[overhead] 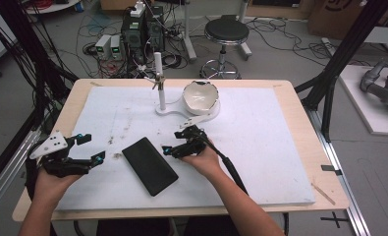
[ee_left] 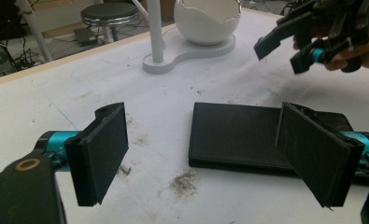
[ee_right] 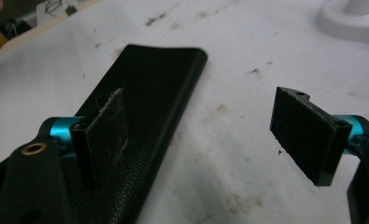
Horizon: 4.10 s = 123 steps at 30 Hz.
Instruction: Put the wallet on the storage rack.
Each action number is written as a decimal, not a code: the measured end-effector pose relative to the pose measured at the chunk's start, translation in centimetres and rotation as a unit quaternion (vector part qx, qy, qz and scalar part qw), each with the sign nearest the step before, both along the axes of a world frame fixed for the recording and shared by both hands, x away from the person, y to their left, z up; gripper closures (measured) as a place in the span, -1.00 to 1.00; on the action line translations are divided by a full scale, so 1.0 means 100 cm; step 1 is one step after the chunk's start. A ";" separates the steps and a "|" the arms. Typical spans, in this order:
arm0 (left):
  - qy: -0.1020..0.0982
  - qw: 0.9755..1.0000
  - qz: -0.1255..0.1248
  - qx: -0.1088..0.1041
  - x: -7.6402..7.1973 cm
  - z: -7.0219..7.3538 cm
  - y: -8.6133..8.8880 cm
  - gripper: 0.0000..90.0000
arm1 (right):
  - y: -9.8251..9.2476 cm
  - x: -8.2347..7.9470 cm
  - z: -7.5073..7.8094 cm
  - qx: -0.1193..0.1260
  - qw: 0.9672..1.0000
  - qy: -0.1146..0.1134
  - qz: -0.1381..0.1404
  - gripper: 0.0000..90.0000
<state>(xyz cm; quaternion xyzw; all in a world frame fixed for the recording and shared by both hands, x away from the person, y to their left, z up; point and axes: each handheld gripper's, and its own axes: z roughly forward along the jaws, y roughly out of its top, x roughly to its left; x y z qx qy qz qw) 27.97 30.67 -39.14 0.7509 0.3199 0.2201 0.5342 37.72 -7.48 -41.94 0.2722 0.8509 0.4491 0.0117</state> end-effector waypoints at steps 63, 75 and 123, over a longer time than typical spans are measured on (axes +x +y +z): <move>0.002 1.000 -0.007 0.004 0.001 -0.001 -0.007 -0.62 | -0.023 -0.014 0.025 0.038 0.998 0.032 0.047 0.85; 0.006 0.999 -0.036 -0.012 0.003 0.002 -0.016 -0.62 | -0.059 -0.011 0.050 0.021 0.999 -0.013 0.041 0.85; 0.070 0.953 -0.295 -0.008 0.057 0.041 -0.143 0.65 | -0.079 -0.033 0.101 -0.040 0.966 -0.153 0.203 0.84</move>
